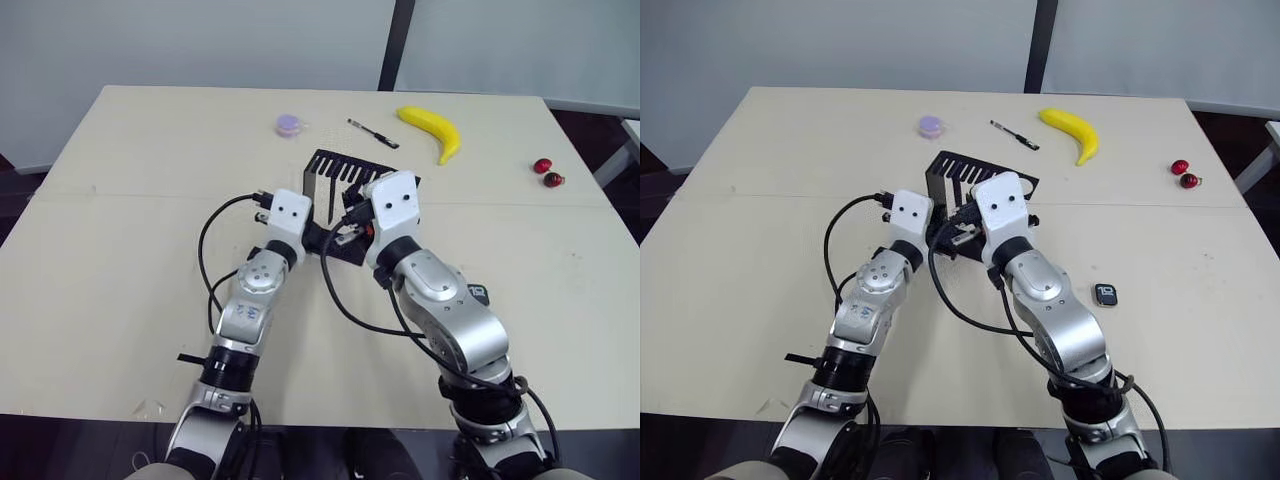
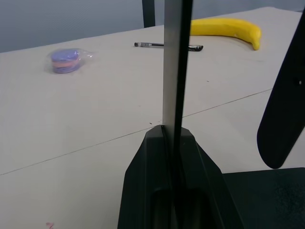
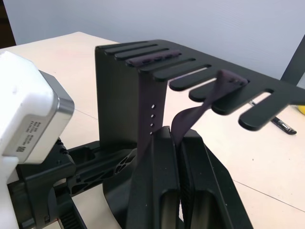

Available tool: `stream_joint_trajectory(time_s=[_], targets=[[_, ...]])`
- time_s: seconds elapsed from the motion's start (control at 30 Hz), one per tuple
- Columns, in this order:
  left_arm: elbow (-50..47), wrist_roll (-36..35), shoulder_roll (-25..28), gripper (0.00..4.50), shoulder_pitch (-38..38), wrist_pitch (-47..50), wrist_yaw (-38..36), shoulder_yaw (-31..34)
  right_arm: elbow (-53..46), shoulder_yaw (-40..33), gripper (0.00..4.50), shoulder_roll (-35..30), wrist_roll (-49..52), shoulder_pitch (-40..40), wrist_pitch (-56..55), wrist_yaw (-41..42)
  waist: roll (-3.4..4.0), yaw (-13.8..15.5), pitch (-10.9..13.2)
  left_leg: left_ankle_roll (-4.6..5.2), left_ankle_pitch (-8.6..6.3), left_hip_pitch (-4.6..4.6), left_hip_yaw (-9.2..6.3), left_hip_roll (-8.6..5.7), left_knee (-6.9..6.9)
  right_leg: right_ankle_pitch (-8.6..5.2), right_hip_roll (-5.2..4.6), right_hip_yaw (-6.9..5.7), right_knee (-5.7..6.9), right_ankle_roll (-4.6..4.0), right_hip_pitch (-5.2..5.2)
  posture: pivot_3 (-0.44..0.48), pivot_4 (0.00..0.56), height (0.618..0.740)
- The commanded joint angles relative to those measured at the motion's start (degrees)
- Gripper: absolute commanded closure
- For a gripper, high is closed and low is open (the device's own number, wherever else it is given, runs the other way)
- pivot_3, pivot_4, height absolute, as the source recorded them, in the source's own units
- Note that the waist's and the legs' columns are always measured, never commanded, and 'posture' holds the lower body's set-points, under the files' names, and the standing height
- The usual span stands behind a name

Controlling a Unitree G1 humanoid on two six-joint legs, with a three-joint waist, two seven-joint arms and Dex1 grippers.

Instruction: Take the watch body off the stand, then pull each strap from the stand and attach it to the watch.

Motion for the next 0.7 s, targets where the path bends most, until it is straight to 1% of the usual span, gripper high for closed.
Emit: stream_joint_trajectory(time_s=[0.03,0.2,0.47,0.6,0.7], targets=[[-0.5,0.5,-0.3,4.50,1.2,0.1,-0.2,-0.6,-5.0,-0.1,4.46,0.0,-1.8,0.3,-0.4,-0.1,0.00,0.0,0.0,0.00,0.00,0.00,0.00,0.00,0.00,0.00,0.00,0.00,-0.01,0.00,0.00,0.000,0.150,0.740],[0.3,0.7,-0.3,4.50,0.7,-0.2,0.0,-0.4,-4.7,0.2,4.46,-1.0,-4.1,0.1,-0.2,0.3,0.00,0.0,0.0,0.00,0.00,0.00,0.01,0.00,0.00,0.00,0.00,-0.01,-0.01,0.00,0.00,0.000,0.150,0.740],[2.2,0.3,-0.4,4.50,-0.9,0.0,0.6,1.0,-5.0,2.4,4.46,-5.3,-8.9,1.3,-3.5,2.3,0.00,0.0,0.0,0.00,0.00,0.00,0.01,-0.02,0.01,0.00,0.00,-0.01,-0.03,0.00,0.01,0.000,0.150,0.740],[2.4,0.4,-0.7,4.50,-0.8,0.2,0.6,0.9,-5.7,2.5,4.46,-4.1,-7.6,2.3,-4.2,3.7,0.00,0.0,0.0,0.00,0.00,0.00,0.01,0.00,0.00,0.00,0.01,0.00,-0.02,0.00,0.01,0.000,0.150,0.740],[2.4,0.3,-0.9,4.50,-1.0,0.4,0.4,0.8,-6.3,1.9,4.46,-4.3,-7.3,2.6,-4.2,5.2,0.00,0.0,0.0,-0.01,0.01,0.01,0.02,-0.01,0.01,0.00,0.02,-0.01,-0.02,0.00,0.01,0.000,0.150,0.740]])
